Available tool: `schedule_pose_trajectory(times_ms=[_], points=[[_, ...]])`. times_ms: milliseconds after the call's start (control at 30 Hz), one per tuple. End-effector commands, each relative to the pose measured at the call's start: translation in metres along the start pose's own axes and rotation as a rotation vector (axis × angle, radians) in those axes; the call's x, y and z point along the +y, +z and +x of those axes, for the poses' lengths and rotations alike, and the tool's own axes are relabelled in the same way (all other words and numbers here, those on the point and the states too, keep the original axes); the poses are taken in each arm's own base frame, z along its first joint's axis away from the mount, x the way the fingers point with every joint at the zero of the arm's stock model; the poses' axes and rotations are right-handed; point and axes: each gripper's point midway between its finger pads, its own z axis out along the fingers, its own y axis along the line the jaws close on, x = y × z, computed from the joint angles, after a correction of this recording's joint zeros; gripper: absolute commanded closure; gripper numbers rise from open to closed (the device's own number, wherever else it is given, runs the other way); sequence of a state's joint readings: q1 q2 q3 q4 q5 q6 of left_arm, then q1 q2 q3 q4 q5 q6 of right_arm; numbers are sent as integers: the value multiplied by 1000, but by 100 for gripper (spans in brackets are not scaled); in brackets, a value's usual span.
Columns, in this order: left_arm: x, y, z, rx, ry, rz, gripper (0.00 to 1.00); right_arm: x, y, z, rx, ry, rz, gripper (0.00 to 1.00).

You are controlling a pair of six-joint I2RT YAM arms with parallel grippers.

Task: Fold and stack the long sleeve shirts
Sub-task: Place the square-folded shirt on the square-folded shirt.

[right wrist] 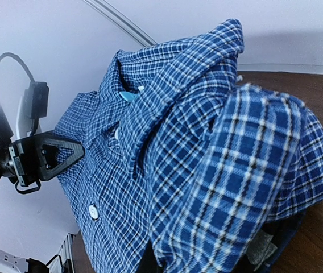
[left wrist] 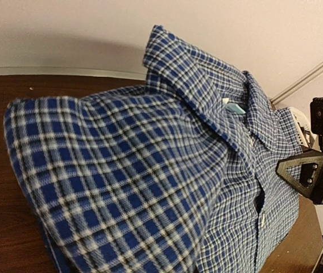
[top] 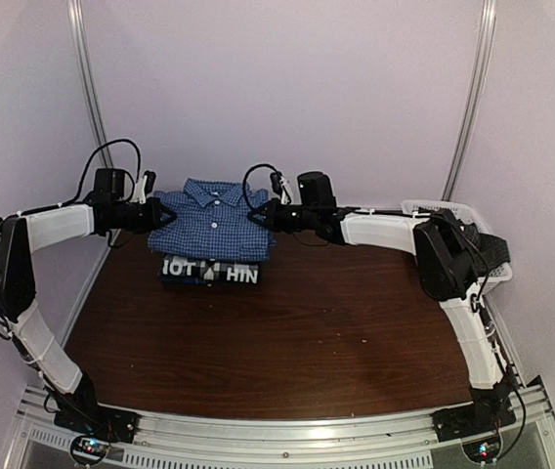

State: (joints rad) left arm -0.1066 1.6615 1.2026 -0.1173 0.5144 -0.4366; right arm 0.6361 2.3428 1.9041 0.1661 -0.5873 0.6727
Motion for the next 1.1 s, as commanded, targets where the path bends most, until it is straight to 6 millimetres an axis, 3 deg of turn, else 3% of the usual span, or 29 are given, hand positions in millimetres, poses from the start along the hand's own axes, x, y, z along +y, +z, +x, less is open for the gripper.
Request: schedule_pose_trajectory(times_ms=[0,367,467,533,600,700,767,1067], points=[[78,-13,-21,-87,-27,-224,100,-36,11,-21,-56,52,42,100],[120,35,31,8,-88,-208,100,-81,38,5,-47,105,48,100],[126,37,38,14,-93,-223,100,-97,40,15,-27,130,54,90],[125,36,38,10,-88,-219,87,-103,37,16,-24,136,57,82],[123,35,34,1,-83,-217,76,-106,30,11,-32,134,62,74],[117,30,23,-26,-69,-209,67,-102,14,-4,-56,117,73,49],[111,25,15,-49,-55,-199,61,-104,1,-8,-62,108,95,41],[66,-11,-18,-199,-16,-94,49,-87,-75,-25,-104,41,144,29]])
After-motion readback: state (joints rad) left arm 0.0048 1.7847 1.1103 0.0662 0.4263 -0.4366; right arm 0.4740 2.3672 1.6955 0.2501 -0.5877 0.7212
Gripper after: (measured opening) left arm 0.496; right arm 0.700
